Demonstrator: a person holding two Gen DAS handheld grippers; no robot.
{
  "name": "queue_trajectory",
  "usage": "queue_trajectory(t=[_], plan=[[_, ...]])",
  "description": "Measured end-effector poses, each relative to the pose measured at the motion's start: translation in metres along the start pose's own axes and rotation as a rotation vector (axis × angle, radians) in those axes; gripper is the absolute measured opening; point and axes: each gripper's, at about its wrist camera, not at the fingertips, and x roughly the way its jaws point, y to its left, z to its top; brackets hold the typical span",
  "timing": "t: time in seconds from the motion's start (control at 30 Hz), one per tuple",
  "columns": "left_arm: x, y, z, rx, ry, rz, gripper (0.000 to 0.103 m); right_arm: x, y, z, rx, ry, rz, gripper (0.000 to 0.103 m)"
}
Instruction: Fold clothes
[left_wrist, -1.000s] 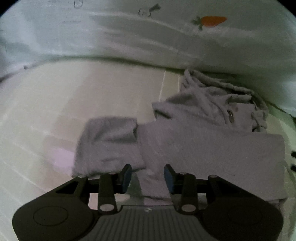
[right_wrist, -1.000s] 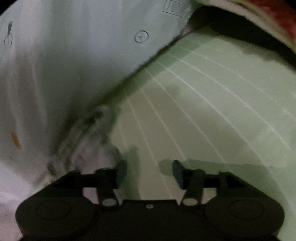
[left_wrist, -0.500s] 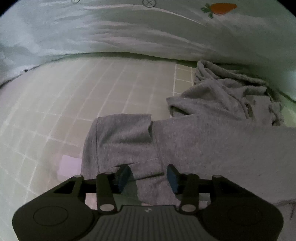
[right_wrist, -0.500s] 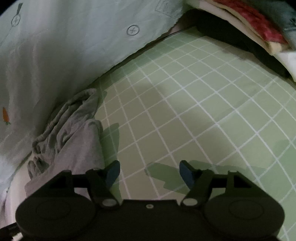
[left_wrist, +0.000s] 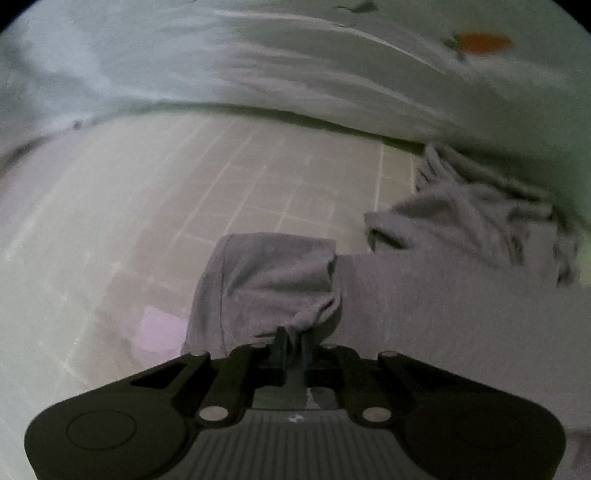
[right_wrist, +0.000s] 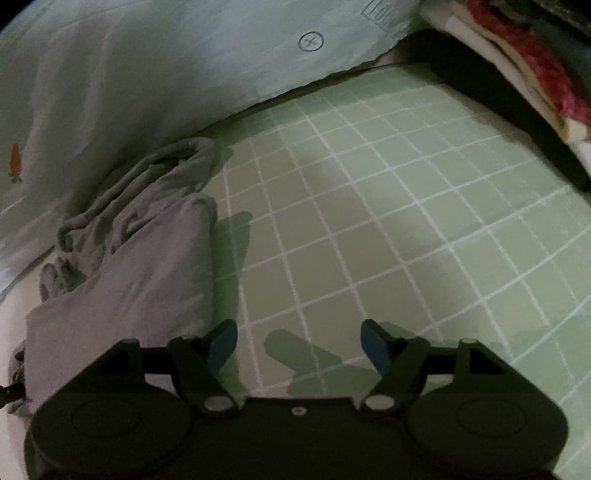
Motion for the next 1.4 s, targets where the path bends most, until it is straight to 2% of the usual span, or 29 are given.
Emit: queue_trajectory(t=[0.1,0.17,0.33,0.4,0.5,0.6,0.67,0.77,0.9,1.03,1.2,1.23,1.3,1.37,1.4], plan=[[-0.022,-0.005,0.007,-0.054,-0.034,-0.097,0.006,-0.002,0.002,-0.002,-0.005,-0.008,0.019,0.075],[-0.04,-0.018,0.011,-0.036,-0.064,-0.156,0.006,-0.004,0.0,-0.004,-0.004,-0.016,0.028,0.075],[-0.077,-0.076,0.005,0.068,-0.09,-0.353,0.006,-0.009,-0.009,-0.01,0.023,-0.032,0.029,0.075],[-0.082,-0.104,-0.007,0.138,-0.066,-0.441,0.006,-0.011,-0.013,-0.011,0.037,-0.04,0.028,0.075],[-0.076,-0.142,-0.026,0.262,-0.004,-0.457,0.026,-0.017,-0.02,-0.013,0.059,-0.056,0.026,0.075],[-0.072,-0.151,-0.035,0.309,0.014,-0.415,0.05,-0.023,-0.021,-0.014,0.068,-0.076,0.033,0.075],[-0.07,-0.143,-0.034,0.291,0.005,-0.374,0.057,-0.028,-0.019,-0.014,0.067,-0.091,0.05,0.075],[-0.067,-0.131,-0.032,0.262,-0.008,-0.305,0.059,-0.027,-0.003,-0.014,0.032,-0.102,0.085,0.075],[-0.061,-0.099,-0.024,0.208,-0.021,-0.169,0.064,-0.016,0.035,-0.01,-0.08,-0.102,0.126,0.074],[-0.05,-0.068,-0.021,0.116,0.019,-0.081,0.065,0.003,0.078,-0.006,-0.173,-0.064,0.194,0.069],[-0.036,-0.043,-0.021,0.043,0.066,-0.032,0.065,0.035,0.127,-0.011,-0.263,0.034,0.31,0.062],[-0.035,-0.039,-0.021,0.037,0.069,-0.03,0.065,0.04,0.133,-0.012,-0.27,0.053,0.319,0.058],[-0.033,-0.037,-0.02,0.035,0.069,-0.033,0.065,0.044,0.143,-0.014,-0.3,0.063,0.32,0.057],[-0.031,-0.037,-0.019,0.034,0.066,-0.037,0.065,0.045,0.147,-0.016,-0.327,0.07,0.338,0.047],[-0.03,-0.038,-0.019,0.035,0.065,-0.039,0.066,0.045,0.148,-0.017,-0.337,0.078,0.35,0.032]])
